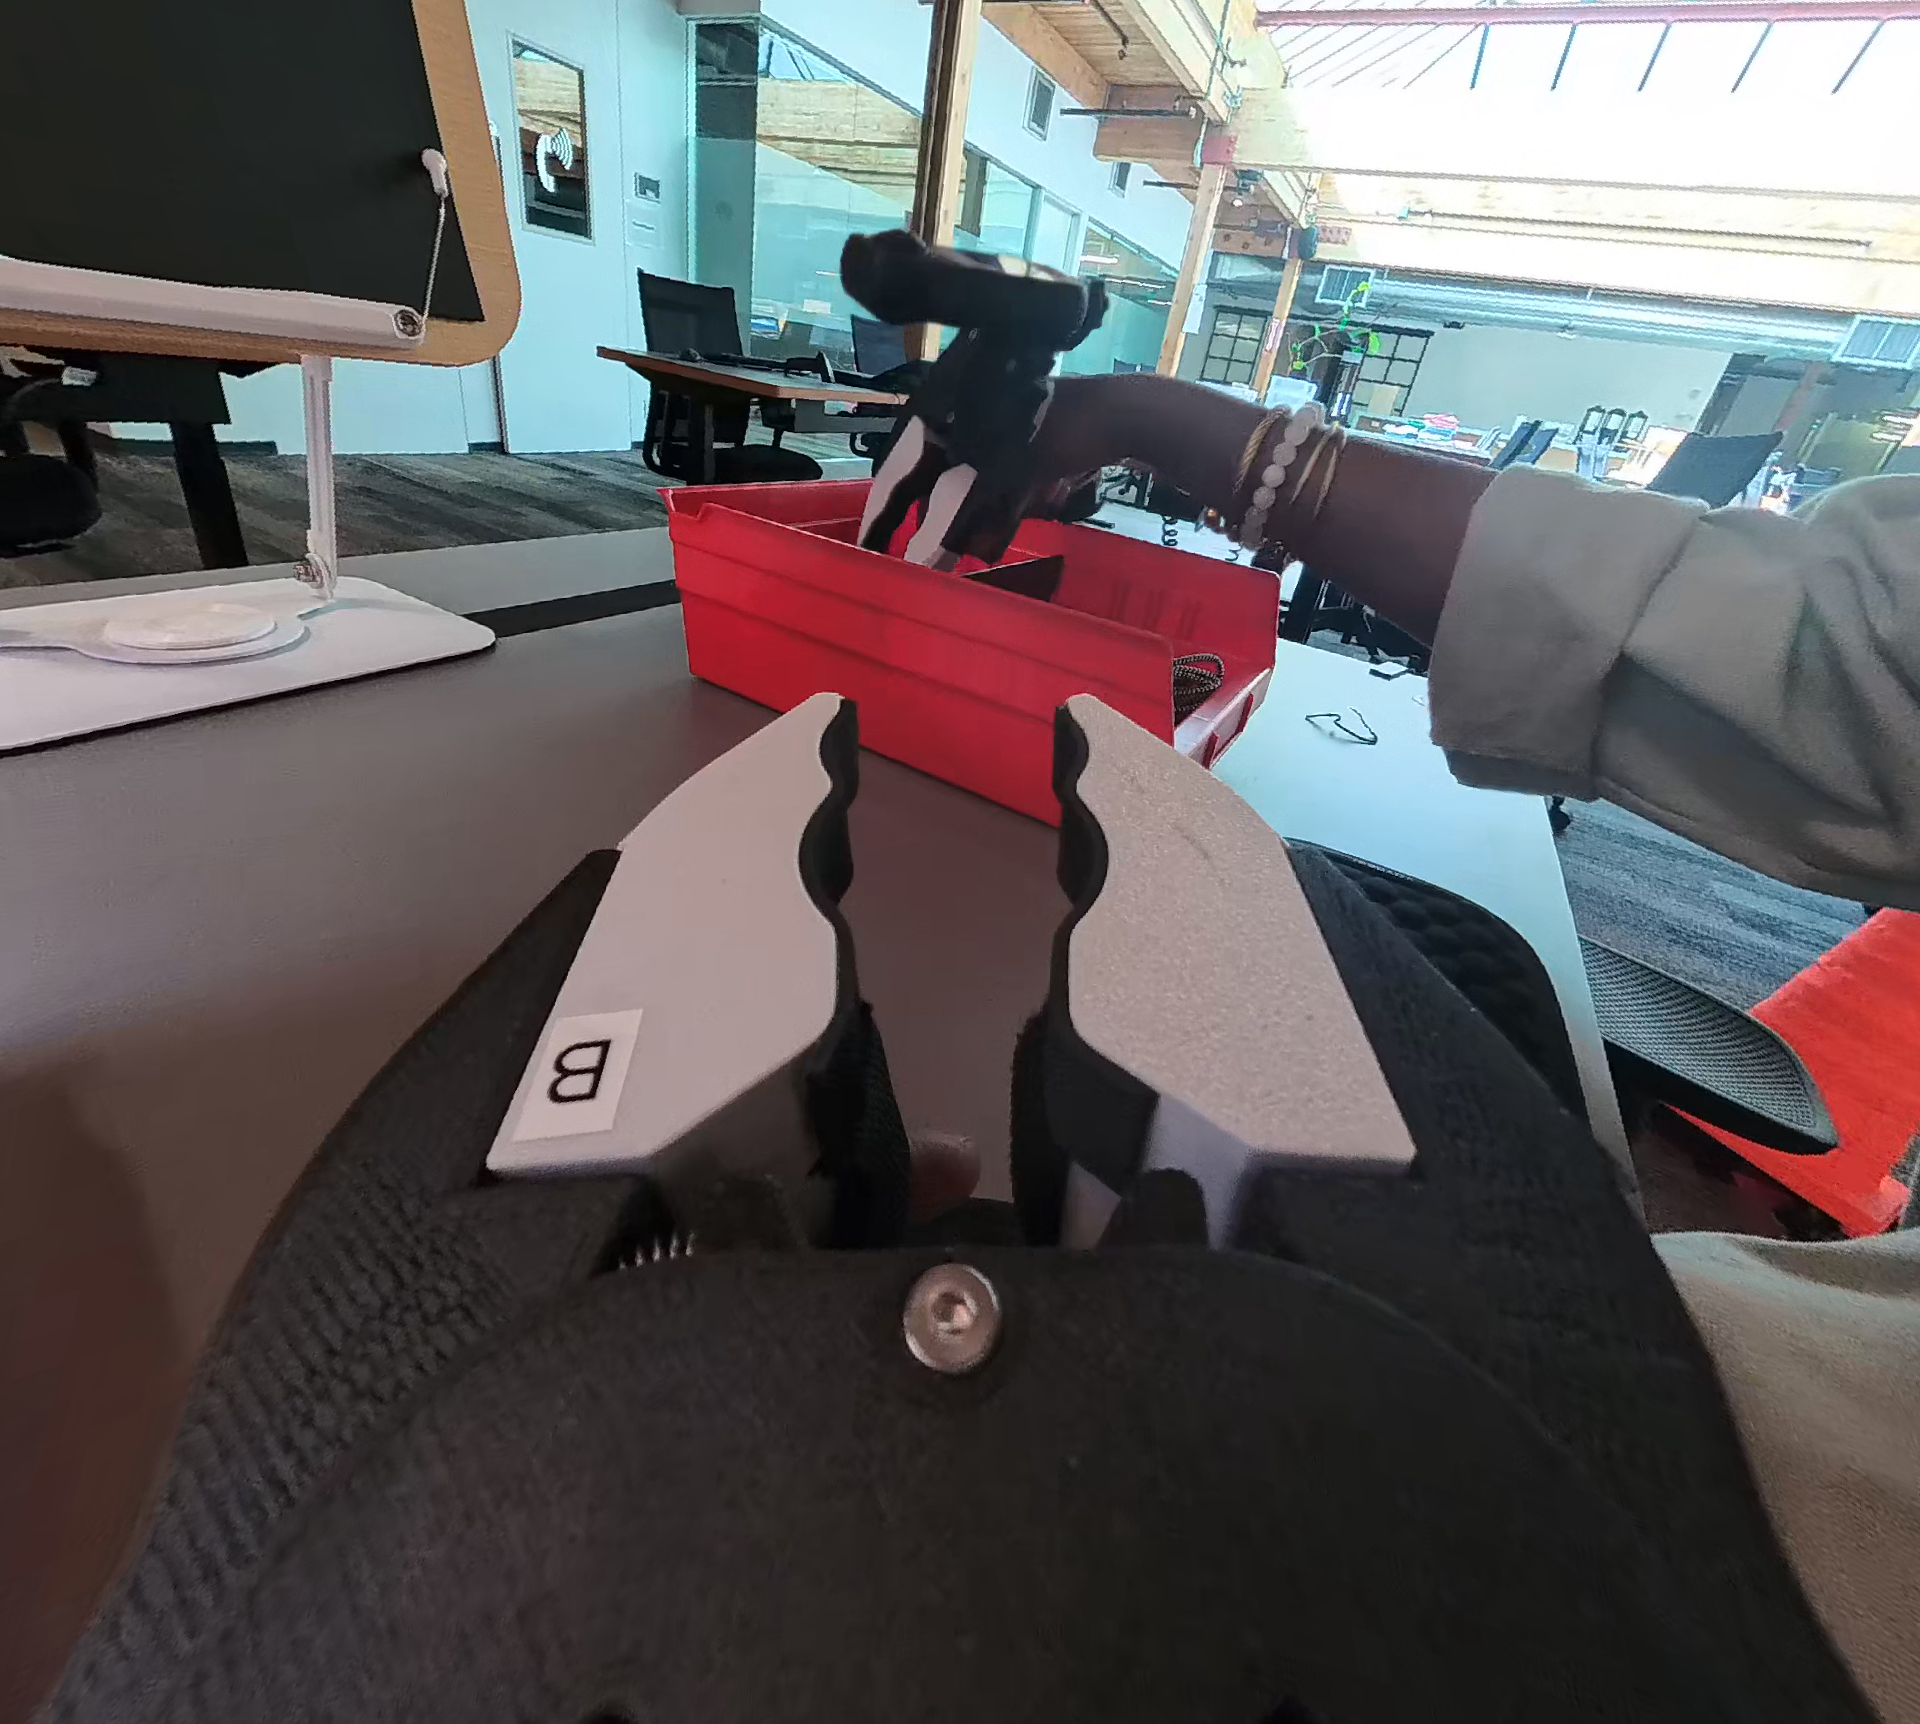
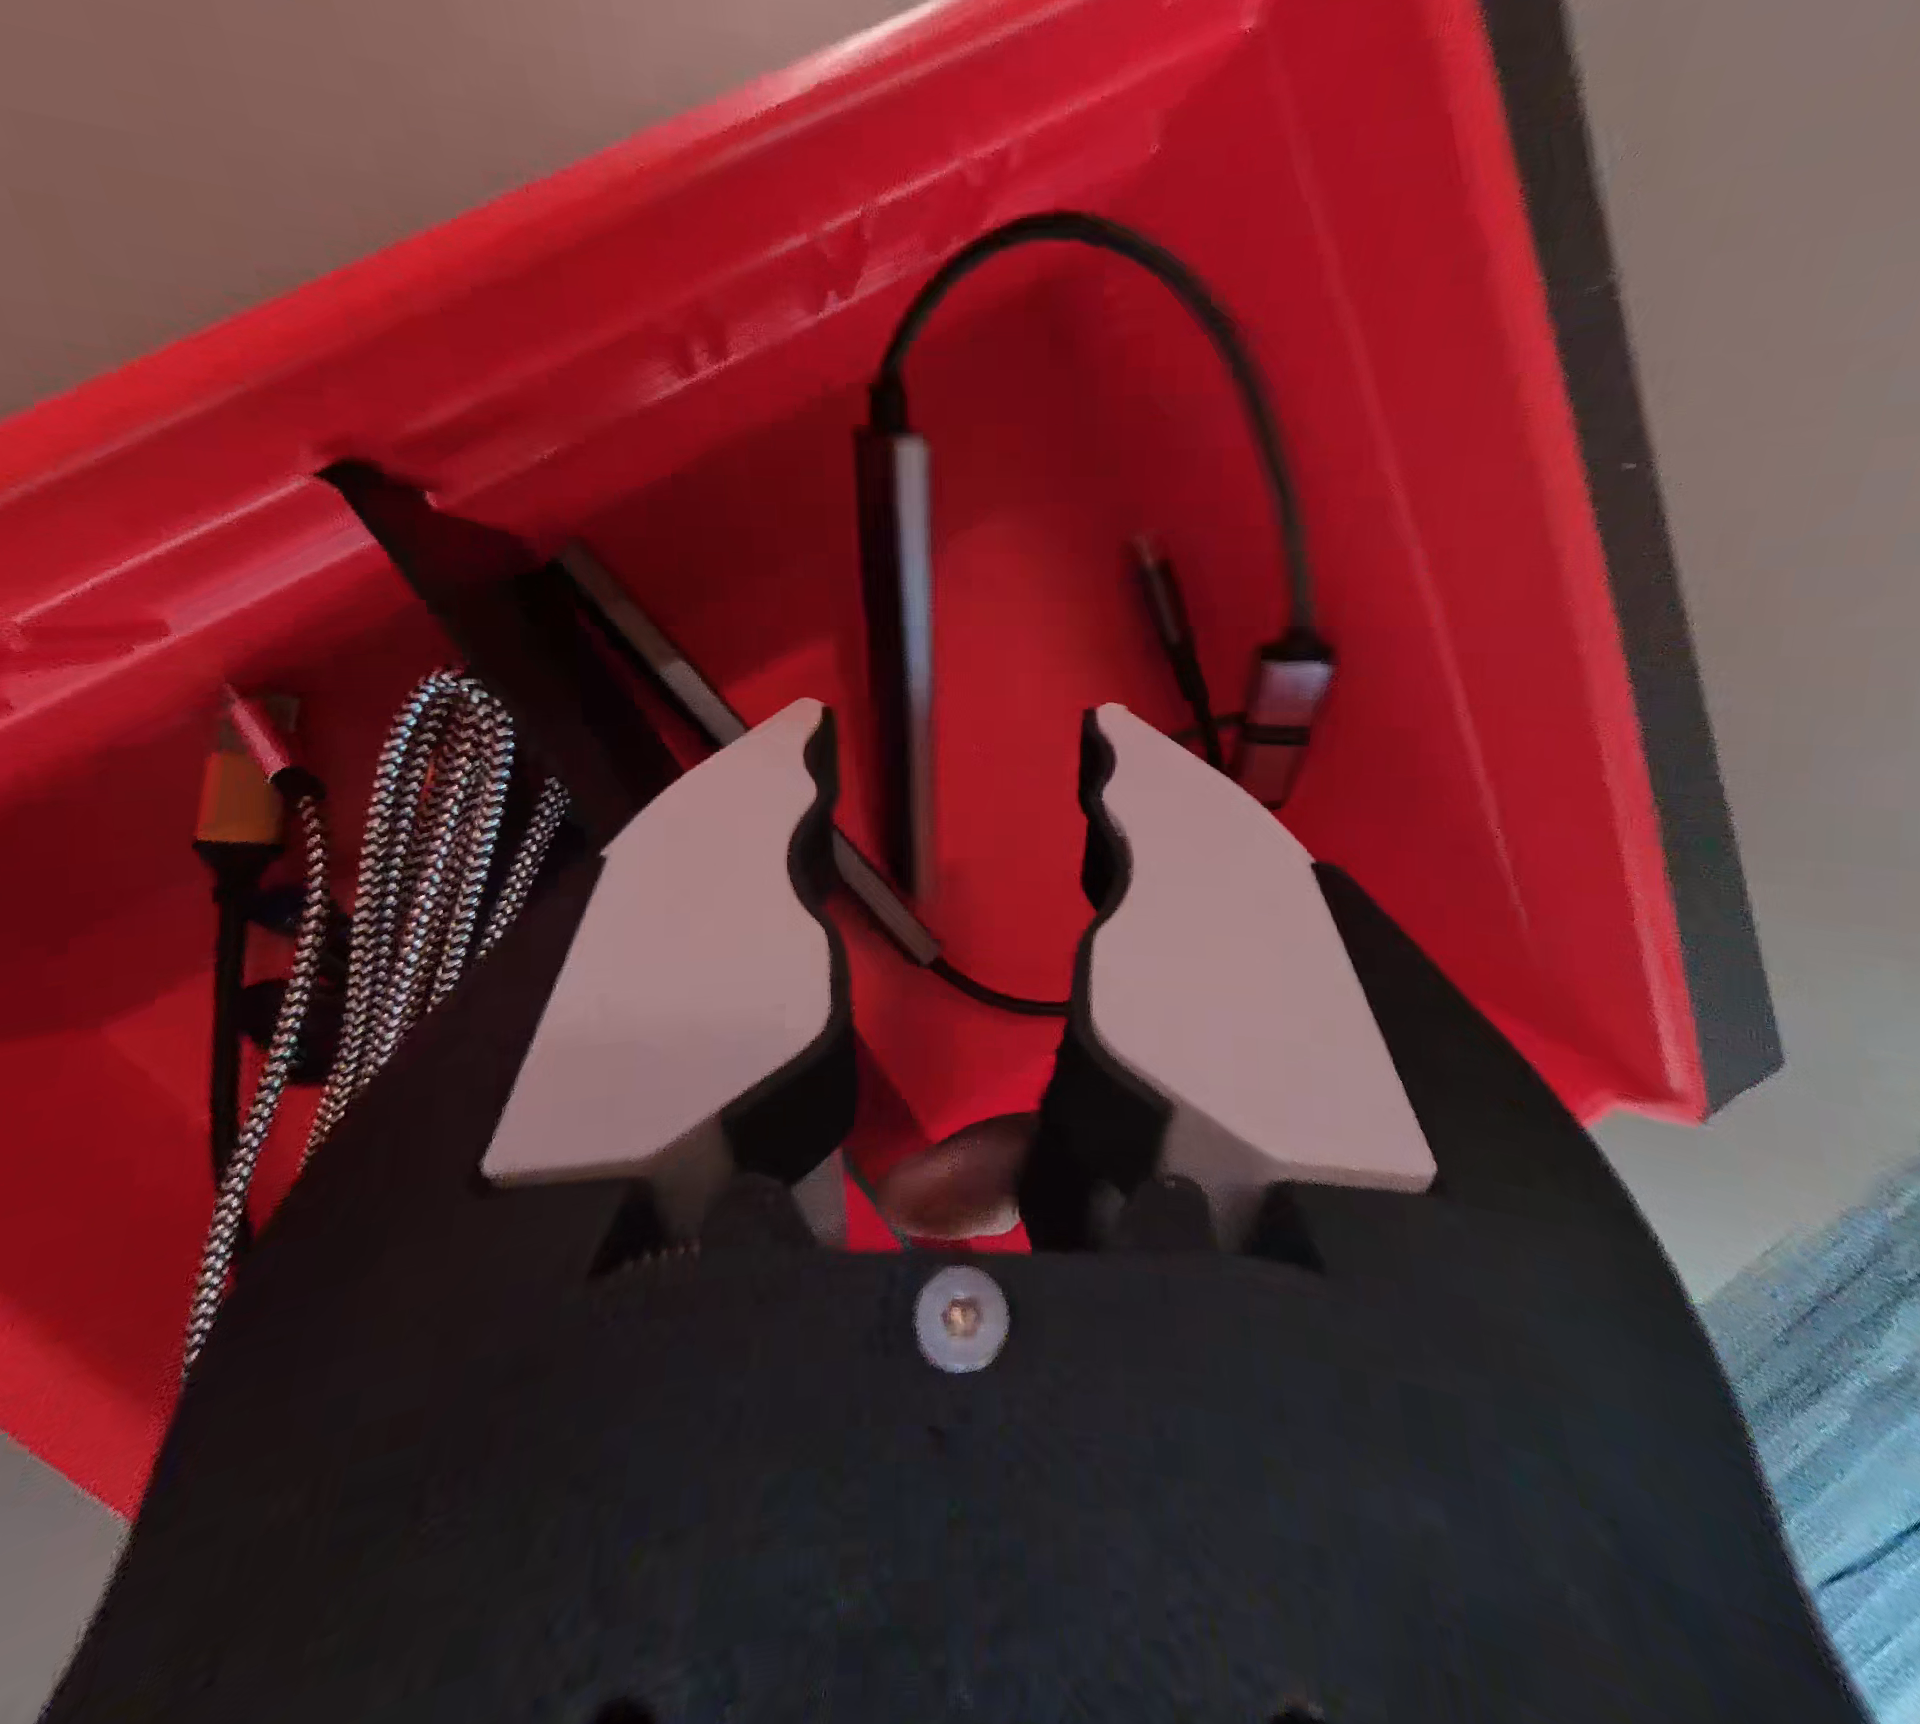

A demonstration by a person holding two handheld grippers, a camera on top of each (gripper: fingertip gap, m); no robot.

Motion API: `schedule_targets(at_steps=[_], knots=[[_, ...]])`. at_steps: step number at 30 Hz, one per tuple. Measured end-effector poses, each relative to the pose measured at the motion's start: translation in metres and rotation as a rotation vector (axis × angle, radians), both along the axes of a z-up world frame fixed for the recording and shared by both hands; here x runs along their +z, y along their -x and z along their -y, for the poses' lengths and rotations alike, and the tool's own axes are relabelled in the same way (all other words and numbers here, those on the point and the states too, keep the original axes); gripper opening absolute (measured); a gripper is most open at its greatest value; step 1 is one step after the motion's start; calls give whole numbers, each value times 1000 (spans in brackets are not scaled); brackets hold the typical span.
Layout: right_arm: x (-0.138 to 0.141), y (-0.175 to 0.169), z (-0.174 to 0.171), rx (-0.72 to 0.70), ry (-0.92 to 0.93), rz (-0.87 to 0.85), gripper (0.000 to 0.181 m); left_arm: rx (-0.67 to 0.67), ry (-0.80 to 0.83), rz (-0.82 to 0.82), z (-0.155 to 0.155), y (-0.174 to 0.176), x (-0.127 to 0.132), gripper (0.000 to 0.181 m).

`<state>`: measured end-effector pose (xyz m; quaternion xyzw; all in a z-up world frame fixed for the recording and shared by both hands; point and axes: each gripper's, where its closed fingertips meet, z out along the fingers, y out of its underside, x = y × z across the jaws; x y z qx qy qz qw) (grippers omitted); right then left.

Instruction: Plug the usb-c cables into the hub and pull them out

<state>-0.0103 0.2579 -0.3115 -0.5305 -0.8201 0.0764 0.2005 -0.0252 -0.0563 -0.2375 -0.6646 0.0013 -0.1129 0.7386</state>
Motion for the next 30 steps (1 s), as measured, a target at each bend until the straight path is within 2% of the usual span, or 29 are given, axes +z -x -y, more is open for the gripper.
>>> schedule_targets(at_steps=[4,7,10,13,14,16,18,20,23,24,28,30], knots=[[32,4,1,-49,-23,-171,58,3,1,-10,0,-1,0,34],[79,10,22,-56,15,-440,68,3,3,-18,-1,-1,0,34],[145,7,73,3,148,-860,74,6,5,-28,-1,-2,-1,34],[211,-30,144,144,423,-1294,94,11,-1,-41,-1,-3,0,35],[230,-49,165,179,526,-1434,106,16,-6,-47,0,-3,1,35],[249,-84,201,235,736,-1595,138,22,-13,-61,0,-3,2,36],[251,-111,228,259,835,-1707,144,37,-27,-84,1,-3,4,46],[239,-123,250,270,837,-1753,144,62,-48,-105,3,-2,11,61],[206,-123,283,331,741,-1688,133,78,-55,-141,14,-1,30,84],[196,-121,293,358,735,-1662,130,93,-52,-163,21,1,38,86],[160,-97,326,449,857,-1494,95,203,-22,-256,62,22,66,89],[139,-83,345,468,933,-1346,93,299,38,-306,88,44,70,90]])
